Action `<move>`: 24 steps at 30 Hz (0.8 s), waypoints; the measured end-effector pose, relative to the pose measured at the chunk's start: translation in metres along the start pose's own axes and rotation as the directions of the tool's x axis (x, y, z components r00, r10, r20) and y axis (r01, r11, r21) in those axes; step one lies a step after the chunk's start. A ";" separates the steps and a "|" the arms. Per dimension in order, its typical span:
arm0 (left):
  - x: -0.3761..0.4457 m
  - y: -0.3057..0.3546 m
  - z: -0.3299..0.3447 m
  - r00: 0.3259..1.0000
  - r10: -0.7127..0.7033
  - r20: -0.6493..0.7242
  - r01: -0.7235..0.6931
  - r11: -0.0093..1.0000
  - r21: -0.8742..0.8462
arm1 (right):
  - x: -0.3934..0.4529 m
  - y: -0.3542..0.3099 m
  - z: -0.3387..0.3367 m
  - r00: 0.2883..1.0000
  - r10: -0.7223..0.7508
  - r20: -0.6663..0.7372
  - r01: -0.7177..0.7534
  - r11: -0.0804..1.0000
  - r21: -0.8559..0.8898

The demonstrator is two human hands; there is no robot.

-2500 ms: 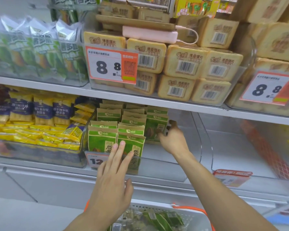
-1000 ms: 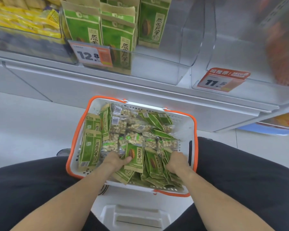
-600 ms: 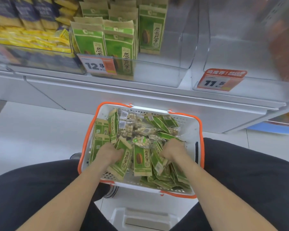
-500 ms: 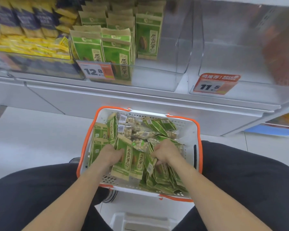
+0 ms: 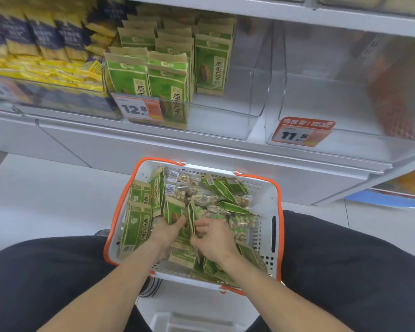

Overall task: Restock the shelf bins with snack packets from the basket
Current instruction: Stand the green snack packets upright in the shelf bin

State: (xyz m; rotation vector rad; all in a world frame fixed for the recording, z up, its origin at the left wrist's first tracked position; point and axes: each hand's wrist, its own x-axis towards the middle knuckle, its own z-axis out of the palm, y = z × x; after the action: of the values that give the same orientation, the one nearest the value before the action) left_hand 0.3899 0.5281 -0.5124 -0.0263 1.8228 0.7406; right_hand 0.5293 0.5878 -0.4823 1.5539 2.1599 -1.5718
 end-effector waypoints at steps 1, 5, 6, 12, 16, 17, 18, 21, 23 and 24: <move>0.001 -0.004 0.000 0.999 -0.007 0.036 0.008 1.000 -0.018 | 0.000 0.004 0.004 1.000 0.004 0.020 -0.004 1.000 0.012; 0.004 -0.018 0.004 0.995 -0.004 0.103 -0.004 0.997 0.077 | 0.005 0.021 0.019 0.968 0.054 0.244 -0.071 0.996 0.062; 0.002 -0.020 0.007 0.995 0.007 0.096 -0.022 0.987 0.159 | 0.006 0.025 0.023 0.945 0.089 0.315 -0.112 0.992 0.054; 0.010 -0.031 0.012 0.997 0.075 -0.024 -0.062 0.931 0.359 | 0.023 0.056 0.025 0.926 0.316 0.208 -0.312 0.949 -0.051; 0.016 -0.033 0.009 0.995 0.092 0.041 -0.100 0.916 0.388 | 0.030 0.054 0.016 0.935 0.309 0.176 -0.331 0.936 0.120; 0.021 -0.036 0.008 0.993 0.103 0.048 -0.114 0.912 0.394 | 0.030 0.051 0.015 0.929 0.303 0.214 -0.343 0.921 0.183; 0.022 -0.036 0.007 0.991 0.117 0.065 -0.133 0.903 0.408 | 0.031 0.047 0.014 0.920 0.295 0.259 -0.359 0.899 0.251; 0.011 -0.024 0.002 0.973 0.157 0.171 -0.223 0.832 0.507 | 0.036 0.041 0.009 0.912 0.304 0.276 -0.385 0.868 0.313; -0.003 -0.009 0.002 0.949 0.178 0.258 -0.296 0.784 0.546 | 0.043 0.043 0.003 0.917 0.326 0.228 -0.389 0.853 0.347; -0.009 0.000 0.002 0.939 0.181 0.291 -0.319 0.772 0.549 | 0.047 0.042 -0.003 0.916 0.332 0.227 -0.398 0.828 0.394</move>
State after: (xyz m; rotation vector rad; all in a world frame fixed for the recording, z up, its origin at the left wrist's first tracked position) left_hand 0.3948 0.5263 -0.5054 0.7038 1.7828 0.3044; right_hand 0.5381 0.6203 -0.5353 1.7553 1.3755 -2.0320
